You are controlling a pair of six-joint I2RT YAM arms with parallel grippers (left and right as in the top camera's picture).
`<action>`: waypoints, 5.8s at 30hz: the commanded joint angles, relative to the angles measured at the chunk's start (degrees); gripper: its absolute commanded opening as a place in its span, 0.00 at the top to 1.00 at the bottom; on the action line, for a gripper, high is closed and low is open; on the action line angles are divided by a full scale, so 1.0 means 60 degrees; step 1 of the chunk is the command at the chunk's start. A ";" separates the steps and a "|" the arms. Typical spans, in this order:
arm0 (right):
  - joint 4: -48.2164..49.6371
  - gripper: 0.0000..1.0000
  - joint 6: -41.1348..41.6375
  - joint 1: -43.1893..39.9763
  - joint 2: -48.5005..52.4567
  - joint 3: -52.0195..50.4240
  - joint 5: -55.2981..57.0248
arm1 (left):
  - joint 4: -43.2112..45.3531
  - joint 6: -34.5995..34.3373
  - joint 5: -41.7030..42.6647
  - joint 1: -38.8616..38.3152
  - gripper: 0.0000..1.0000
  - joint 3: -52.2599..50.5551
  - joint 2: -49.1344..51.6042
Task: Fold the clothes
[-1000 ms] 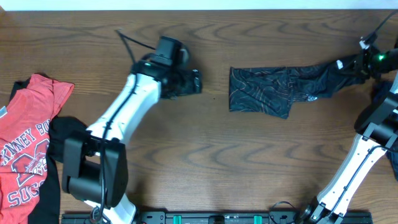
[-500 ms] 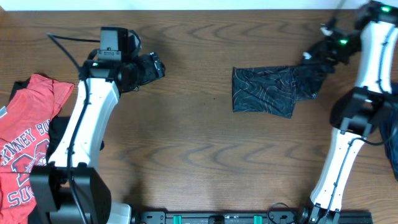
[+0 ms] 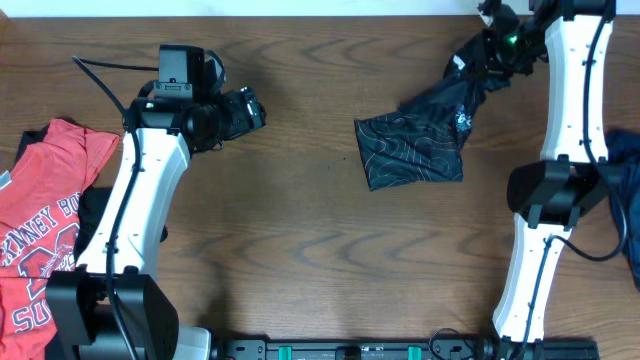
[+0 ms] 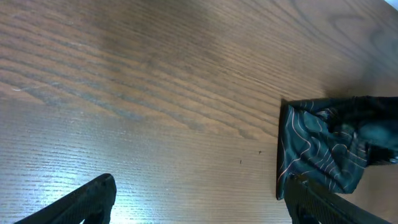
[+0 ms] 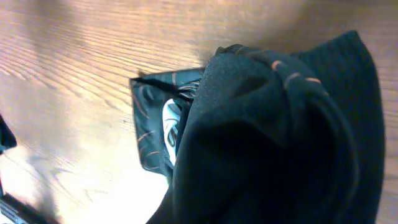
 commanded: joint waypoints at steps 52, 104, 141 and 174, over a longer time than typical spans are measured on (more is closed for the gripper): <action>-0.0018 0.99 -0.3370 0.3279 -0.0240 -0.1945 0.0743 | 0.0149 0.0109 -0.0426 0.0044 0.07 0.0189 0.0310; 0.1555 0.99 -0.1610 0.3668 -0.0270 -0.4182 0.1679 | -0.0229 0.0550 0.0761 -0.0488 0.06 0.0186 0.1555; 0.3067 0.84 0.2237 0.2721 -0.0266 -0.8684 0.2583 | 0.0474 0.0503 0.1188 -0.1224 0.06 0.0182 0.1745; 0.3432 0.50 0.1978 0.1523 -0.4404 -0.9060 0.2732 | 0.1155 0.0109 0.4095 -0.3060 0.05 0.0109 0.4353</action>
